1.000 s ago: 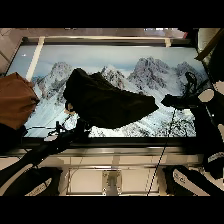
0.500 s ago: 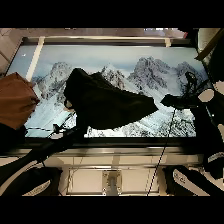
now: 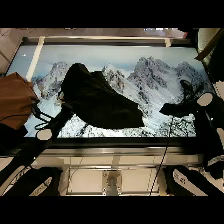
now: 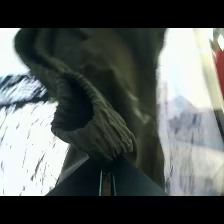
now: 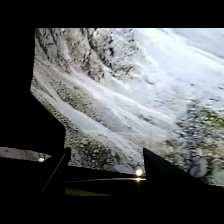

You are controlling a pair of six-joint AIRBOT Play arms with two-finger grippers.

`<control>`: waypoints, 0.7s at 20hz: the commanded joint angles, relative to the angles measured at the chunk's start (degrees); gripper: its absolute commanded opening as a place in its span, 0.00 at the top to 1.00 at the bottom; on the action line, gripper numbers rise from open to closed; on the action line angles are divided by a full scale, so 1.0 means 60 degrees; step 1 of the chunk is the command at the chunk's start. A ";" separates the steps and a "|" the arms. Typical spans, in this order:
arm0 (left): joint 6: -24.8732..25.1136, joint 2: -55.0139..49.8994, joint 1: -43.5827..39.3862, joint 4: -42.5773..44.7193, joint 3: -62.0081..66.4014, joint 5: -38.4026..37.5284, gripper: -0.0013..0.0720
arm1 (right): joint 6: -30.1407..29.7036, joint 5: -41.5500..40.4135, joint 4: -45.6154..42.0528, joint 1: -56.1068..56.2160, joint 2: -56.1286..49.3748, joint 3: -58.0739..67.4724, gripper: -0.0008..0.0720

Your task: Fold the clothes and pants, and hang the long-sleeved shirts on hangers.

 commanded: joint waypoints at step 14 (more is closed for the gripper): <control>0.0481 0.0474 0.1137 0.3238 0.0080 -0.2907 0.95 | -0.1180 -0.4299 0.7318 0.2481 0.0015 -0.4415 0.13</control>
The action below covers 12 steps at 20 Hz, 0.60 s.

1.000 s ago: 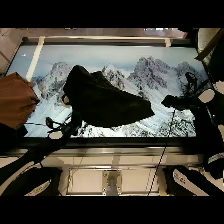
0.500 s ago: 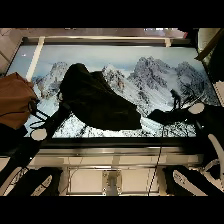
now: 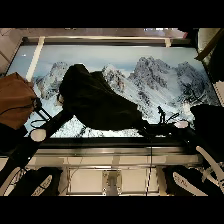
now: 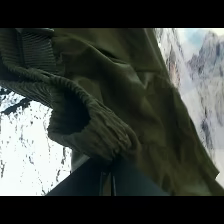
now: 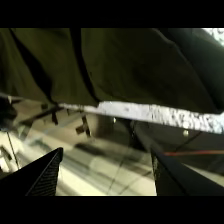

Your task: Fold the clothes and pants, and hang the long-sleeved shirts on hangers.

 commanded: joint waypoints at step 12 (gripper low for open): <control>0.0011 0.0011 0.0011 0.0208 0.0007 -0.0182 0.95 | 0.0433 -0.3504 0.0732 0.0357 -0.0790 0.0113 0.18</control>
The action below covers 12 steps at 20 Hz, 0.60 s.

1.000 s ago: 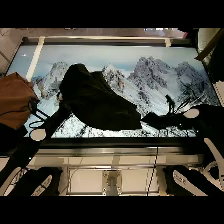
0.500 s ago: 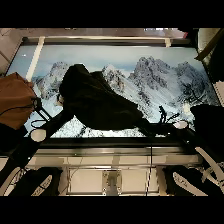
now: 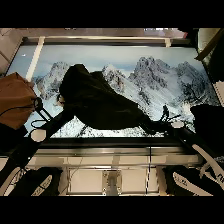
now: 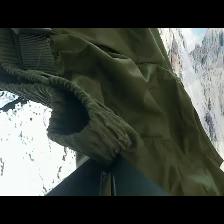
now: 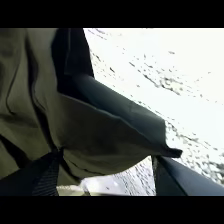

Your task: Fold the clothes and pants, and hang the long-sleeved shirts on hangers.

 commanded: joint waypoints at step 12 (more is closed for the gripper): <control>-0.0007 0.0018 0.0561 0.5978 0.5002 -0.5614 0.95 | -0.0776 0.3319 -0.2608 0.0000 0.2138 0.4958 0.98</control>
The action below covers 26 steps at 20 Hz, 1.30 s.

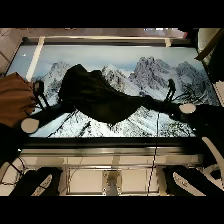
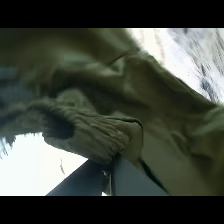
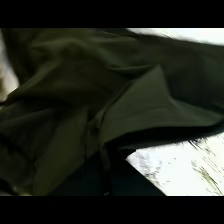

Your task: Fold the clothes and pants, and hang the long-sleeved shirts on hangers.

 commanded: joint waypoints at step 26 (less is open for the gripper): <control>-0.1559 -0.7810 0.0288 0.4681 0.9697 -0.2047 0.95 | 0.1716 -0.0091 -0.2055 0.0007 -0.6240 0.8014 0.99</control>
